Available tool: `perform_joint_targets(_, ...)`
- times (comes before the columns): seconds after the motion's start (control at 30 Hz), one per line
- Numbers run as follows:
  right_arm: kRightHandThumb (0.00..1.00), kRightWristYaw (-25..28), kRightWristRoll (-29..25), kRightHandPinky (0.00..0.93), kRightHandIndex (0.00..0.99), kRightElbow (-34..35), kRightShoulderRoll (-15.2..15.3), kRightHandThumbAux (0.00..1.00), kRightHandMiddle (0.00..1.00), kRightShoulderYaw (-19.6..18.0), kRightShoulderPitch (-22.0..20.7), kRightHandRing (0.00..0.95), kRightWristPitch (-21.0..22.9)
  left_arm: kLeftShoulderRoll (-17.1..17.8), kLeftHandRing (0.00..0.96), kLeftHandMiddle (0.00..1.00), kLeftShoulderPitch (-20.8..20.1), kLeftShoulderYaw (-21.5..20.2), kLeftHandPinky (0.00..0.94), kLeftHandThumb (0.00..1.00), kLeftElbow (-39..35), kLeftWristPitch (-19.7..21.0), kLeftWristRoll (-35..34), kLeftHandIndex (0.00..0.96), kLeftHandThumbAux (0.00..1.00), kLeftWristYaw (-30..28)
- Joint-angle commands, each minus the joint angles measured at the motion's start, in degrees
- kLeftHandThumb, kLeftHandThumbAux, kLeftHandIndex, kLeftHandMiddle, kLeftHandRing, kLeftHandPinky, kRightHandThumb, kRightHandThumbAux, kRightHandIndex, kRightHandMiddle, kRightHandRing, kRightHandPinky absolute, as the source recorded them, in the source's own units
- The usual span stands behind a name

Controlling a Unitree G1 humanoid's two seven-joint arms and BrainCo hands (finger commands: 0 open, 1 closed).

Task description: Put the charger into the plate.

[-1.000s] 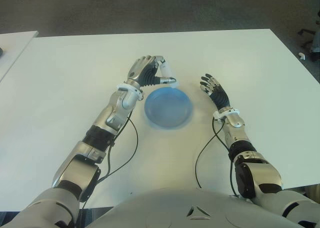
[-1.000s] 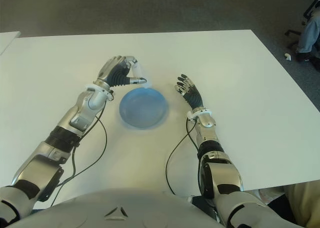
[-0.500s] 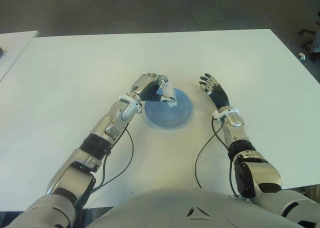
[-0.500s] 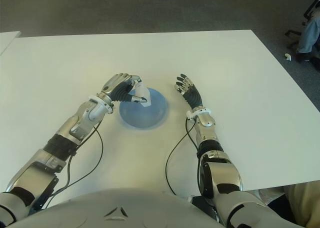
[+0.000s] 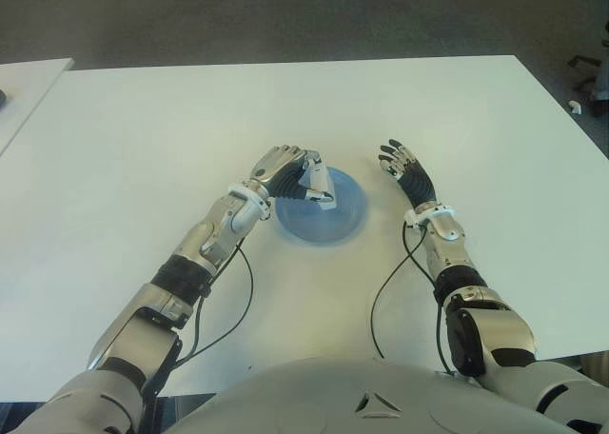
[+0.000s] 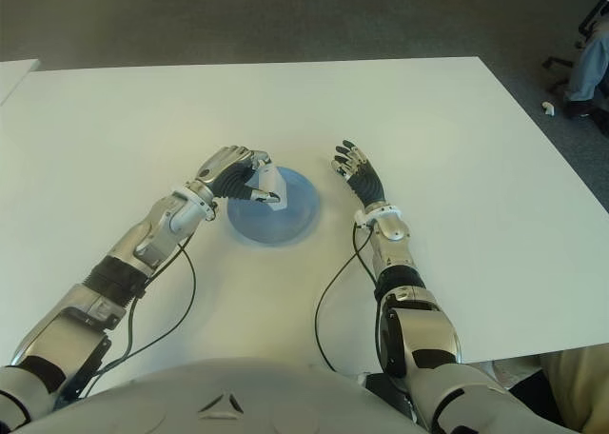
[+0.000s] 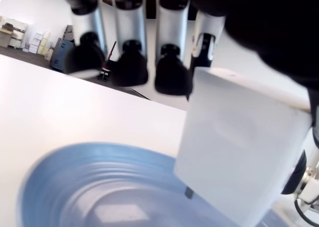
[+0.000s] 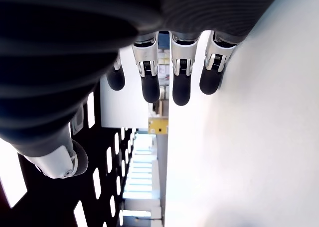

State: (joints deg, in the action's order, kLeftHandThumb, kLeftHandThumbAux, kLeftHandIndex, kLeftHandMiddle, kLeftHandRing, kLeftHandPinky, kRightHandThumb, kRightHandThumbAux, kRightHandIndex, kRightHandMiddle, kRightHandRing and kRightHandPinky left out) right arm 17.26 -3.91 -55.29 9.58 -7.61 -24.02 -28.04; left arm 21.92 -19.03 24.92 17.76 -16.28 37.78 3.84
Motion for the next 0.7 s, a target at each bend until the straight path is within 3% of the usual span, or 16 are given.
perform_joint_targets(0.03, 0.0, 0.15, -0.44, 0.097, 0.012, -0.41, -0.47, 0.601, 0.146, 0.07, 1.03, 0.13, 1.66, 1.07, 0.764, 0.796, 0.56, 0.2, 0.736, 0.708, 1.08, -1.45, 0.77, 0.44, 0.694, -0.55)
perform_joint_targets(0.13, 0.0, 0.04, -0.39, 0.097, 0.012, -0.39, -0.45, 0.609, 0.146, 0.07, 1.03, 0.13, 1.72, 1.63, 0.714, 0.747, 0.45, 0.11, 0.677, 0.696, 1.54, -2.56, 0.18, 0.432, 0.697, -1.39)
perform_joint_targets(0.2, 0.0, -0.12, -0.34, 0.104, 0.012, -0.39, -0.48, 0.618, 0.147, 0.07, 1.05, 0.134, 1.71, 2.08, 0.439, 0.468, 0.32, 0.1, 0.423, 0.456, 1.88, -3.33, -0.23, 0.327, 0.528, -2.12)
perform_joint_targets(0.23, 0.0, -0.19, -0.31, 0.106, 0.012, -0.39, -0.48, 0.619, 0.147, 0.07, 1.06, 0.134, 1.7, 2.52, 0.39, 0.42, 0.14, 0.09, 0.378, 0.419, 1.99, -3.76, -0.46, 0.308, 0.503, -2.89)
perform_joint_targets(0.3, 0.0, -0.35, -0.24, 0.109, 0.011, -0.4, -0.48, 0.629, 0.149, 0.09, 1.08, 0.138, 1.63, 3.15, 0.201, 0.221, -0.17, -0.06, 0.202, 0.325, 2.03, -4.34, -0.8, 0.209, 0.421, -4.07)
perform_joint_targets(0.4, 0.0, -0.81, -0.06, 0.117, 0.008, -0.73, -0.52, 0.638, 0.152, 0.09, 1.04, 0.144, 1.41, 3.7, 0.081, 0.098, -0.66, -0.52, 0.093, 0.274, 1.96, -4.82, -1.24, 0.129, 0.362, -5.34)
perform_joint_targets(0.7, 0.0, -0.58, -0.05, 0.143, 0.008, -1.31, -0.49, 0.646, 0.182, 0.17, 0.95, 0.176, 0.49, 4.22, 0.003, 0.005, -1.12, -1.6, 0.007, 0.221, 0.79, -5.0, -1.05, 0.061, 0.274, -6.64)
